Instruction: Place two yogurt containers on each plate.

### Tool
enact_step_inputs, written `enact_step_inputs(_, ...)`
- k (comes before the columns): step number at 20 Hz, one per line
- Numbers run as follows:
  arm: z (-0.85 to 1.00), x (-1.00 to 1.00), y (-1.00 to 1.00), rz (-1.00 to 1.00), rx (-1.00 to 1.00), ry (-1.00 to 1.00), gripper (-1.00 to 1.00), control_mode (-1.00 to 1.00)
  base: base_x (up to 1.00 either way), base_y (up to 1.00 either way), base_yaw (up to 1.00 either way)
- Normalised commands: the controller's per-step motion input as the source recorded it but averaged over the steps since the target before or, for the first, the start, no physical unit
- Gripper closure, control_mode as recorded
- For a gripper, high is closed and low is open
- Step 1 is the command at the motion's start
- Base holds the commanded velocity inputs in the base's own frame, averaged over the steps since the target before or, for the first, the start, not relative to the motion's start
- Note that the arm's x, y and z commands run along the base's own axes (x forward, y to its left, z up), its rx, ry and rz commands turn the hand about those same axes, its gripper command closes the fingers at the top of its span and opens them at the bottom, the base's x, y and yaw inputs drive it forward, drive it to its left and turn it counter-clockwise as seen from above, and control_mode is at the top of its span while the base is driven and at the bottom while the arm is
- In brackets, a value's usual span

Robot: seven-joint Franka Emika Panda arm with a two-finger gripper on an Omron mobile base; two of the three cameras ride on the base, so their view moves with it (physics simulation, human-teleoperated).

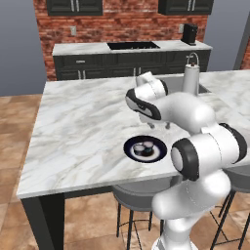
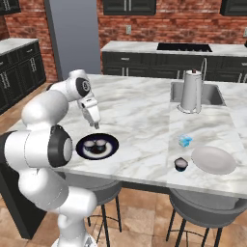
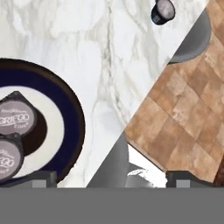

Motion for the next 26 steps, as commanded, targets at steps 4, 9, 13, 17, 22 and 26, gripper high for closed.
enact_step_inputs(4, 0.00, -0.02, 0.00, 0.00, -0.02, 0.02, -1.00, -1.00, 0.00, 0.00, 0.00)
enact_step_inputs(9, -0.05, -0.04, -0.10, 0.00, 0.00, -0.10, -1.00, 1.00, -0.17, -0.38, -0.01)
enact_step_inputs(13, 0.00, 0.00, 0.00, 0.00, 0.00, 0.00, -1.00, 1.00, -0.31, -1.00, 0.00)
enact_step_inputs(17, 0.00, 0.00, 0.00, 0.00, 0.00, 0.00, -1.00, 1.00, -0.06, -1.00, 0.00)
enact_step_inputs(22, 0.00, 0.00, 0.00, 0.00, 0.00, 0.00, -1.00, 1.00, 0.14, -0.95, 0.00)
enact_step_inputs(26, 0.00, 0.00, 0.00, 0.00, 0.00, 0.00, -1.00, 1.00, 0.54, -0.56, 0.00)
